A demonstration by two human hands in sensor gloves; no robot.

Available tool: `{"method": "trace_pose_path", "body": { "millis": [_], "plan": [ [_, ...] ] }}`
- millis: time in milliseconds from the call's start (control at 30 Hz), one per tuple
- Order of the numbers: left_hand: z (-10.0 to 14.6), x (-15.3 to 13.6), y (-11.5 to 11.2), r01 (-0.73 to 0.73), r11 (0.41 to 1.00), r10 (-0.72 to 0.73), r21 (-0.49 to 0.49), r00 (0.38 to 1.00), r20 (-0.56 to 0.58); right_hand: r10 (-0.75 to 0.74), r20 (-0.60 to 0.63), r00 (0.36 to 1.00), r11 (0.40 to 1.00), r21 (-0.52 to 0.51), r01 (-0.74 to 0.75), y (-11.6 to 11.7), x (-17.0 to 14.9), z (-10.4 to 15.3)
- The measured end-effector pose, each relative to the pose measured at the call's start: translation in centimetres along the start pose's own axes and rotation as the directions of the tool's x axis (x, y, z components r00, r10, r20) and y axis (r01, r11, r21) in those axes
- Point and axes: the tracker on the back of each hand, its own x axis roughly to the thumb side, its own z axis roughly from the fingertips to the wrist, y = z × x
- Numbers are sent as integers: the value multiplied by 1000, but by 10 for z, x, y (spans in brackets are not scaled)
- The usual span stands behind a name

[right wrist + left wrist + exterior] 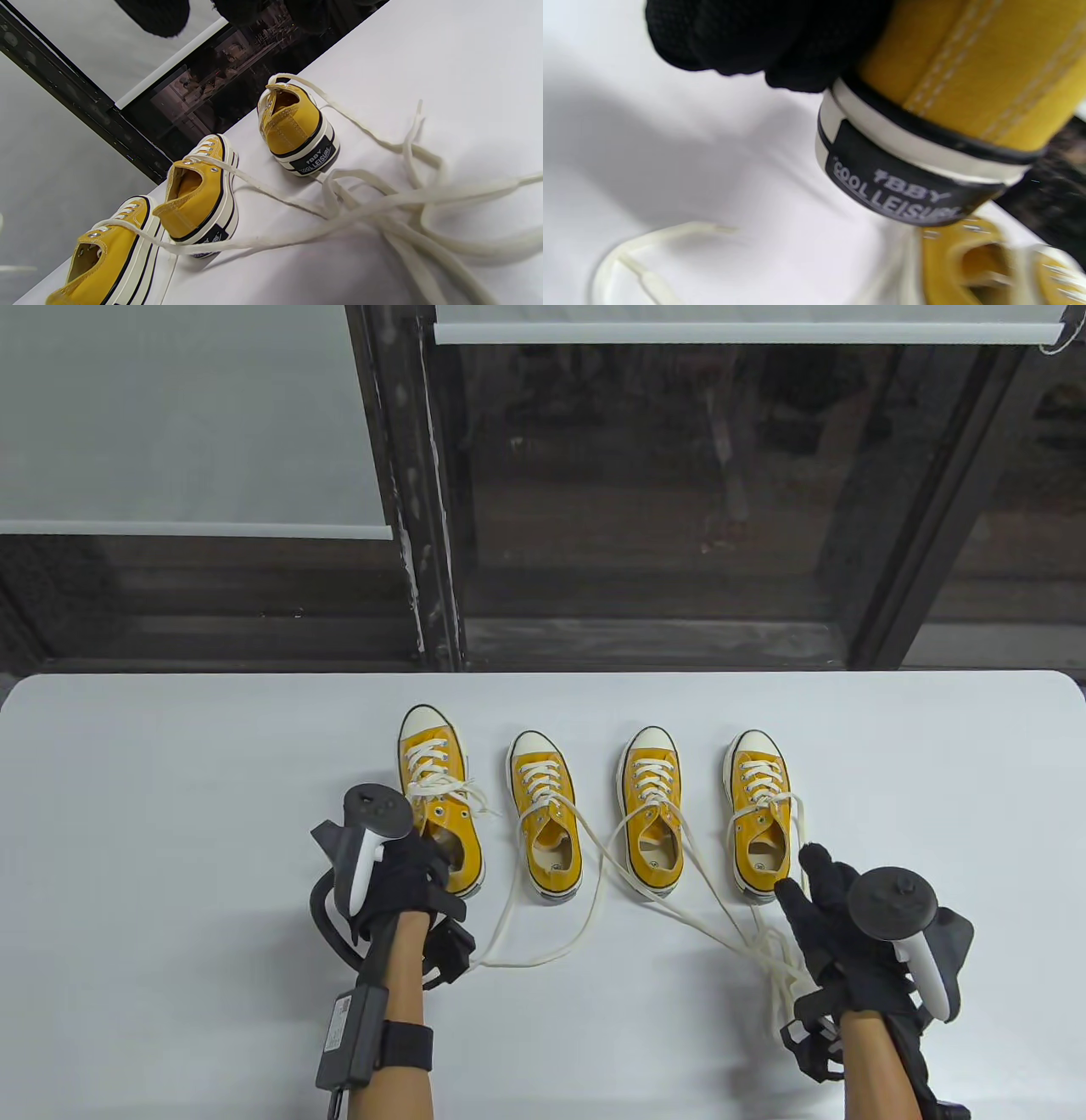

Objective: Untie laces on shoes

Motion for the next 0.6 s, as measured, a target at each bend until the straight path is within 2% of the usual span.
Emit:
{"method": "trace_pose_path", "body": {
  "millis": [100, 233, 367, 500, 600],
  "plan": [
    [43, 25, 6, 38, 999, -33, -36, 989, 143, -2, 7, 1000, 1000, 6, 2, 1, 1, 0],
    [83, 37, -8, 102, 984, -63, -144, 965, 254, -22, 10, 1000, 1000, 9, 22, 0, 0, 0],
    [114, 37, -44, 202, 935, -104, -290, 941, 321, -29, 11, 1000, 999, 12, 29, 0, -1, 0],
    [128, 35, -79, 278, 879, -140, -387, 927, 347, -27, 9, 1000, 999, 20, 27, 1, -1, 0],
    [131, 37, -105, 335, 841, -189, -424, 917, 351, -32, 6, 999, 999, 26, 32, 2, -1, 0]
  ]
}}
